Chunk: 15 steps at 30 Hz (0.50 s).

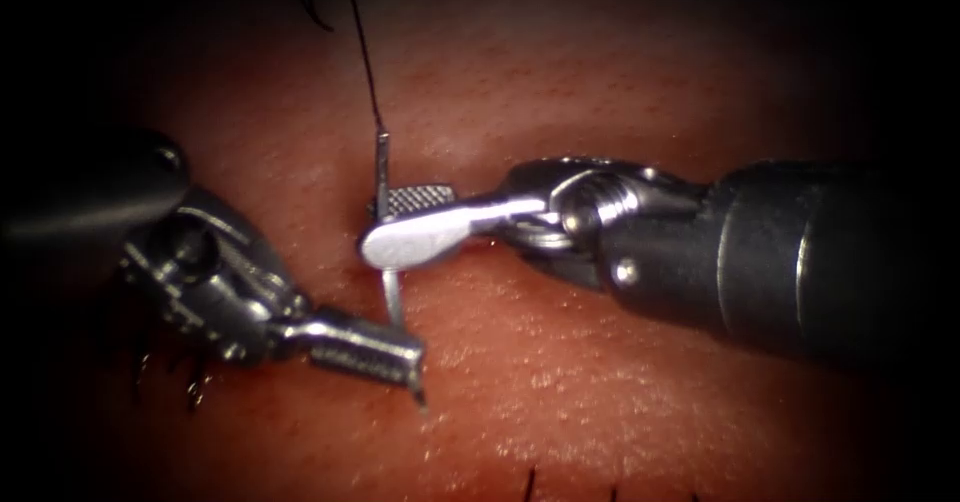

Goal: Wound Closure
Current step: Pass needle to right end-effector

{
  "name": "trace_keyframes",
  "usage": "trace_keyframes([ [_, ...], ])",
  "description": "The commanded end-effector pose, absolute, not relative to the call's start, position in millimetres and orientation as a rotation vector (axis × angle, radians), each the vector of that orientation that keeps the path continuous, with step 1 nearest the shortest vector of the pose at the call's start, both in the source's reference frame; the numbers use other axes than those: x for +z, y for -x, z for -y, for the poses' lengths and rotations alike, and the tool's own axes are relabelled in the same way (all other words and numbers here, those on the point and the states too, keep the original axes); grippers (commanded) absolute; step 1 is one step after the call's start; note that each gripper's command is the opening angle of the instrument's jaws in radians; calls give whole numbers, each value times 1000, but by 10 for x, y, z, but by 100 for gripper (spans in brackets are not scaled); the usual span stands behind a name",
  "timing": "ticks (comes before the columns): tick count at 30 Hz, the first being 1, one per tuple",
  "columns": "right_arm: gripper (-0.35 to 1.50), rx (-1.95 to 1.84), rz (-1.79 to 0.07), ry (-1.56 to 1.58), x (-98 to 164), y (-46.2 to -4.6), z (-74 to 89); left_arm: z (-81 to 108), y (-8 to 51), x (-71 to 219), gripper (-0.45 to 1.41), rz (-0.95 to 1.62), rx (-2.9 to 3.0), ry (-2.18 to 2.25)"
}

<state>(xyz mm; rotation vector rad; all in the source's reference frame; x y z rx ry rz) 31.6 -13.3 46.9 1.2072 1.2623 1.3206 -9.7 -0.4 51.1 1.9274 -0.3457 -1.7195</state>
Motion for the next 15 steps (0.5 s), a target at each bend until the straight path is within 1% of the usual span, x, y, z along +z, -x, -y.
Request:
trace_keyframes([
  [1, 118, 1319, -1266, -1204, 473, -324, 128, -1, 102, 515, -45, 348, -1717, -1926],
  [7, 118, 1338, -1268, -1217, 476, -329, 129, 0, 104, 513, -45, 354, -1713, -1925],
  [14, 113, 1328, -1272, -1250, 473, -333, 132, -2, 103, 512, -45, 352, -1710, -1927],
  [15, 110, 1328, -1272, -1250, 473, -333, 132, -2, 103, 512, -45, 352, -1710, -1928],
])
